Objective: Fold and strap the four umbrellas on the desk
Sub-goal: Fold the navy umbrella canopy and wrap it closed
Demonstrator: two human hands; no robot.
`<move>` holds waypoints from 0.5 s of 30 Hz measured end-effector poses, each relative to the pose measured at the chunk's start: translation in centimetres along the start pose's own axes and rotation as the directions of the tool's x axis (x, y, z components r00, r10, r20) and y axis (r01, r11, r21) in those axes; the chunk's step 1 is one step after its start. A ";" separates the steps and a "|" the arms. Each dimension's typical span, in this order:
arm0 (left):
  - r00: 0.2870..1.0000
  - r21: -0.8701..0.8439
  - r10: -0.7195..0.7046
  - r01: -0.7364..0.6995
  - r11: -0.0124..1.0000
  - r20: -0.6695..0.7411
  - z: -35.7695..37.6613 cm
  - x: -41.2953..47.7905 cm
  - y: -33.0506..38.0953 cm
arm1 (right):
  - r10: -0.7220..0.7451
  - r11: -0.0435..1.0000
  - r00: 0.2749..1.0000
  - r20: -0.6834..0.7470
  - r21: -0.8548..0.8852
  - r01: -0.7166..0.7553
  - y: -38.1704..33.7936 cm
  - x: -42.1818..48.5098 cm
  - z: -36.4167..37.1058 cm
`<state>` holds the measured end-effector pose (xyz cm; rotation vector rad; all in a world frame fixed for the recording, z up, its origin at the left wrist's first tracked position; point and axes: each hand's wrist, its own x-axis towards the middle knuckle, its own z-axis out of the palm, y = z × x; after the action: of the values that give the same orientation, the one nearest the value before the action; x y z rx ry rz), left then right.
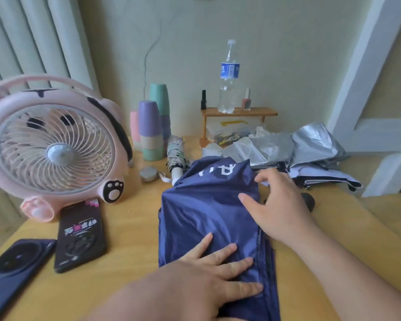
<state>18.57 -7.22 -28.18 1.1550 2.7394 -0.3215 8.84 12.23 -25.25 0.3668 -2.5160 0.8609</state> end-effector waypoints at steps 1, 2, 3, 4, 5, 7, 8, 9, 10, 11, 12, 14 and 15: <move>0.999 0.027 0.035 -0.034 0.999 -0.024 0.3 0.3 0.1 | 0.052 0.996 0.999 0.000 0.071 -0.052 -0.6 0.3 -0.2; 0.999 -0.042 0.026 -0.024 0.999 0.027 0.1 0.4 0.2 | 0.104 0.983 0.994 0.037 0.146 -0.108 -1.3 0.7 -0.5; 0.998 -0.073 0.023 -0.019 0.997 0.057 -0.3 0.5 0.2 | 0.143 0.961 0.985 0.100 0.224 -0.163 -1.9 1.3 -0.9; 0.998 -0.076 0.030 -0.025 0.997 0.059 -0.3 0.7 0.3 | 0.158 0.931 0.972 0.174 0.301 -0.205 -2.6 2.1 -1.3; 0.997 -0.090 0.029 -0.023 0.996 0.067 -0.3 0.7 0.5 | 0.163 0.896 0.956 0.245 0.368 -0.247 -3.2 3.2 -1.6; 0.997 -0.116 0.025 -0.016 0.993 0.071 -0.4 0.4 0.8 | 0.173 0.817 0.922 0.346 0.472 -0.331 -3.9 5.5 -1.7; 0.996 -0.105 0.040 -0.032 0.994 0.075 -0.4 0.3 0.9 | 0.189 0.764 0.902 0.388 0.518 -0.383 -4.0 6.7 -1.5; 0.994 -0.071 0.054 -0.048 0.996 0.093 -0.4 0.3 0.9 | 0.215 0.706 0.875 0.433 0.551 -0.446 -4.3 7.8 -1.2; 0.995 -0.034 0.072 -0.069 0.997 0.073 -0.1 0.4 0.9 | 0.240 0.654 0.849 0.472 0.567 -0.500 -4.4 8.6 -0.9; 0.995 0.003 0.083 -0.083 0.997 0.053 0.3 0.4 0.9 | 0.248 0.632 0.834 0.493 0.571 -0.525 -4.4 9.2 -0.7; 0.995 0.065 0.096 -0.097 0.993 0.026 0.5 0.5 1.0 | 0.253 0.627 0.831 0.495 0.570 -0.531 -4.3 9.5 -0.6; 0.994 0.138 0.107 -0.109 0.984 0.021 0.3 0.7 1.1 | 0.284 0.599 0.849 0.446 0.609 -0.520 -4.8 10.0 -0.3; 0.994 0.144 0.106 -0.110 0.984 0.037 0.2 0.8 1.1 | 0.281 0.568 0.867 0.411 0.657 -0.495 -5.1 9.9 -0.3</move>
<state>18.86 -6.00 -28.72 1.3174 2.6531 -0.5274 2.34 7.49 -17.49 0.1548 -2.3655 2.1966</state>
